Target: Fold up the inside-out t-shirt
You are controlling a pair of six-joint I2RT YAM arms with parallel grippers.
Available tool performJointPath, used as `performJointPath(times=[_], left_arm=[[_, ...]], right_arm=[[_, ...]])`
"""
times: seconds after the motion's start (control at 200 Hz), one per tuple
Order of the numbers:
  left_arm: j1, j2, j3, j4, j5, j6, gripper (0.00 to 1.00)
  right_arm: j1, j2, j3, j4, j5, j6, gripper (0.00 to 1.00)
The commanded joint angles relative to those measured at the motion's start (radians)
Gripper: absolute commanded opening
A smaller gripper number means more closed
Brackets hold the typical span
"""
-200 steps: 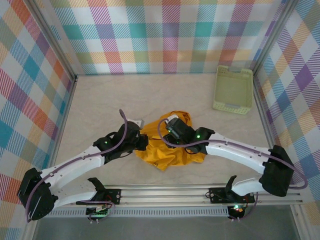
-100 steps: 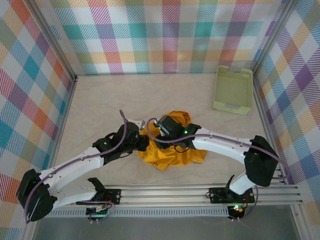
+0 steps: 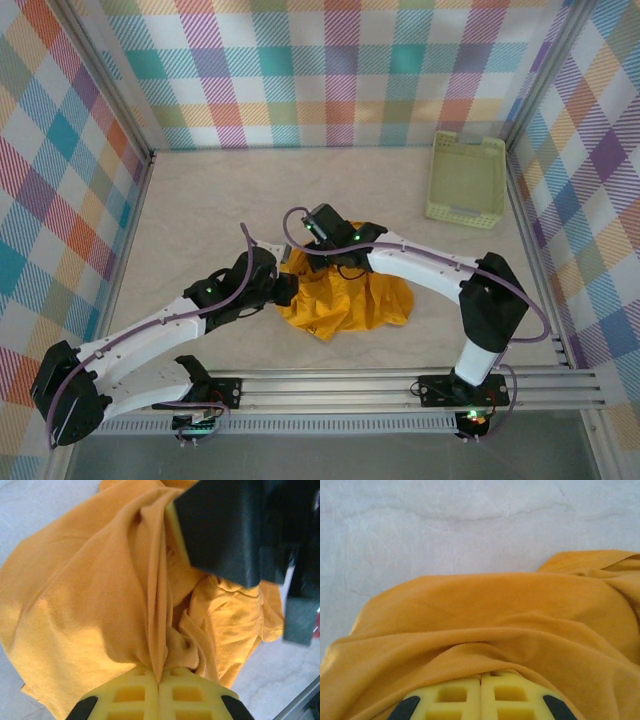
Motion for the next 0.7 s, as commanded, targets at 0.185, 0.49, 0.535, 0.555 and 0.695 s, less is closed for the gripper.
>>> performJointPath(times=[0.185, 0.49, 0.535, 0.555, 0.695], left_arm=[[-0.023, -0.013, -0.047, -0.024, -0.01, 0.041, 0.0], [-0.024, 0.039, -0.043, -0.002, -0.054, 0.027, 0.0], [-0.024, 0.037, -0.043, -0.004, -0.061, 0.024, 0.0], [-0.024, 0.036, -0.043, -0.003, -0.064, 0.025, 0.0], [-0.024, 0.037, -0.044, 0.034, -0.065, 0.02, 0.0]], right_arm=[[-0.126, 0.011, 0.069, -0.031, -0.008, 0.022, 0.0], [-0.076, -0.121, -0.014, -0.103, -0.014, -0.023, 0.46], [-0.055, -0.146, -0.026, -0.13, -0.013, -0.017, 0.48], [-0.042, -0.158, -0.035, -0.138, -0.011, -0.014, 0.48], [0.045, -0.206, -0.09, -0.167, -0.001, 0.056, 0.48]])
